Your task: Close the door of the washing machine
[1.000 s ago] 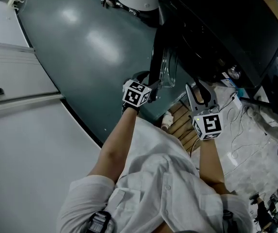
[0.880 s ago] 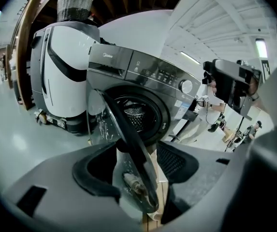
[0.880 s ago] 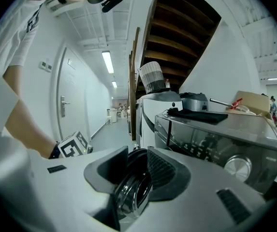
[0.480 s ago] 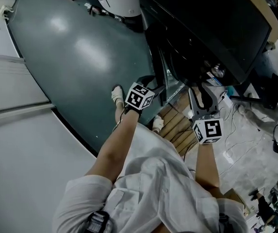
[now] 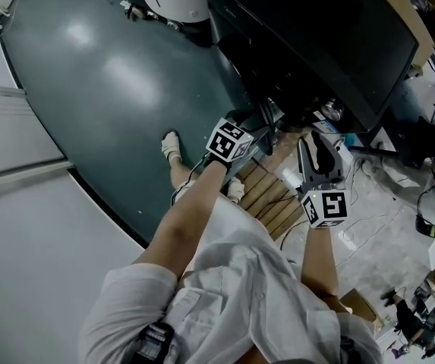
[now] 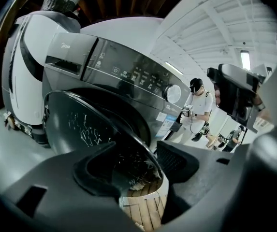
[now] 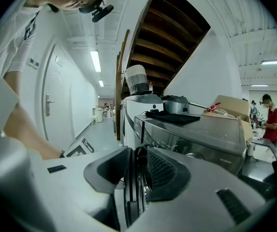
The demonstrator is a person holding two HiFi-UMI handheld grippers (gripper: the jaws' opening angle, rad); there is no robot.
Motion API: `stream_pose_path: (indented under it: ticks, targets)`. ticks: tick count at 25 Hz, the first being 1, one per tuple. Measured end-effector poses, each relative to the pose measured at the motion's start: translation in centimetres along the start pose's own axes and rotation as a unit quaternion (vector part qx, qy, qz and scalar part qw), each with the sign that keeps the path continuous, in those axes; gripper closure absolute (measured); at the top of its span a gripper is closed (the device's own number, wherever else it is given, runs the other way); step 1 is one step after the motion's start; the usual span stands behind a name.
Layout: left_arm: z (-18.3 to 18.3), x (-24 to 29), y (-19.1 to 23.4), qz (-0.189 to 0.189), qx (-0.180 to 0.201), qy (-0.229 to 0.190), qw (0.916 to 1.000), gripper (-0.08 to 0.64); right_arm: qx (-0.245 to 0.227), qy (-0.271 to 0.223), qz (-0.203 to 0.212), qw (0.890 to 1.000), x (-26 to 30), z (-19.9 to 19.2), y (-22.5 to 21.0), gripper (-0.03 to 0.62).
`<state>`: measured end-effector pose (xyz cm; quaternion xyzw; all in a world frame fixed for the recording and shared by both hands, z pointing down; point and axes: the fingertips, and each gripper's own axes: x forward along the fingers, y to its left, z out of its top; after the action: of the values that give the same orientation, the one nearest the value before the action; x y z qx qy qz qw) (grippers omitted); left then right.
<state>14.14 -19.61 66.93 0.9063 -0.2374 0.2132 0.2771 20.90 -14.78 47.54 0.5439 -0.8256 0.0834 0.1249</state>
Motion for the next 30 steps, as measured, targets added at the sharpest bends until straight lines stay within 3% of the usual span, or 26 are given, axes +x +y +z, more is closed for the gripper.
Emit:
stream_pose_path:
  ticks: [16, 23, 27, 30]
  targets:
    - [4.6, 7.3, -0.7, 0.0, 0.017, -0.021, 0.9996, 0.302, 0.014, 0.017, -0.034, 0.999, -1.3, -2.5, -4.1, 0.451]
    - [4.9, 8.3, -0.1, 0.033, 0.015, -0.024, 0.999, 0.327, 0.023, 0.02, -0.039, 0.999, -1.2, -3.4, -6.2, 0.451]
    - [4.8, 8.5, 0.6, 0.055, 0.017, 0.001, 0.9983, 0.385, 0.028, 0.023, -0.036, 0.999, -0.7, -4.0, -6.8, 0.451]
    - [4.8, 8.6, 0.7, 0.067, 0.014, 0.008, 0.9976, 0.383, 0.029, 0.023, -0.032, 0.999, -0.1, -4.1, -7.0, 0.451]
